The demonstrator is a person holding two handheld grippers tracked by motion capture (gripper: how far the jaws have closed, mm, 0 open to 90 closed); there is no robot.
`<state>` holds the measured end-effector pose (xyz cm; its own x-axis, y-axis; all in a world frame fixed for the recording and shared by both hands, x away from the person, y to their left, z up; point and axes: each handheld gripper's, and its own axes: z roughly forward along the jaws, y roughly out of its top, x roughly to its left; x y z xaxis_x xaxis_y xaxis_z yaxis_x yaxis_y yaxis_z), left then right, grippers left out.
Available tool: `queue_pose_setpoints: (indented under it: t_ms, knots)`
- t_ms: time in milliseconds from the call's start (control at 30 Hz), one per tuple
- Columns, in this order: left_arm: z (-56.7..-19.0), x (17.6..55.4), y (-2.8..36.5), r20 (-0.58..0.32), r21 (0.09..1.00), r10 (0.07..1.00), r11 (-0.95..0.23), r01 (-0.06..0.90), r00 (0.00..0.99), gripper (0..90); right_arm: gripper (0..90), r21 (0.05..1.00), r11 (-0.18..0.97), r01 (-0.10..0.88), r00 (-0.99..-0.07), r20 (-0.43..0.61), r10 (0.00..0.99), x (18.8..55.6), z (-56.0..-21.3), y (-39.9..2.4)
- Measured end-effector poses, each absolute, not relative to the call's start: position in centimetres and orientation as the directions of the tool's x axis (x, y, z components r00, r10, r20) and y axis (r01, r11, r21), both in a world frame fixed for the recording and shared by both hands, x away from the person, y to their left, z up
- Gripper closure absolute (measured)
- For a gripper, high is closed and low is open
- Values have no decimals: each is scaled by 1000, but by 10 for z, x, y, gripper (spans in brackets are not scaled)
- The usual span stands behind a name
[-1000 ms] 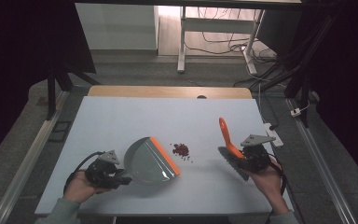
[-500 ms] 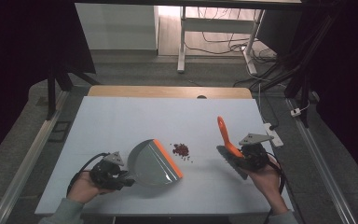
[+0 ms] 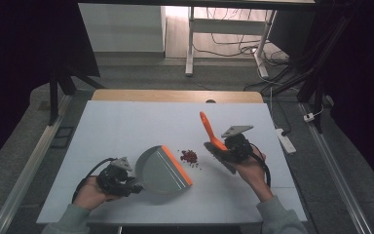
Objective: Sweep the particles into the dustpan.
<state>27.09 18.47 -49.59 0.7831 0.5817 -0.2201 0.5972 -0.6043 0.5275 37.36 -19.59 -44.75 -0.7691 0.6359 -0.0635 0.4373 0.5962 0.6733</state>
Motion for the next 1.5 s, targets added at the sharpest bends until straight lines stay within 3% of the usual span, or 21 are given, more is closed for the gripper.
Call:
queue_pose_setpoints:
  t_ms: [667,1500]
  knots:
    - [-500,274,184,-238,517,582,-602,608,778,613,709,621,634,460,-775,-67,628,426,-462,-141]
    - [-504,278,183,-273,508,577,-593,625,770,614,710,555,678,482,-791,-55,609,437,-483,-112]
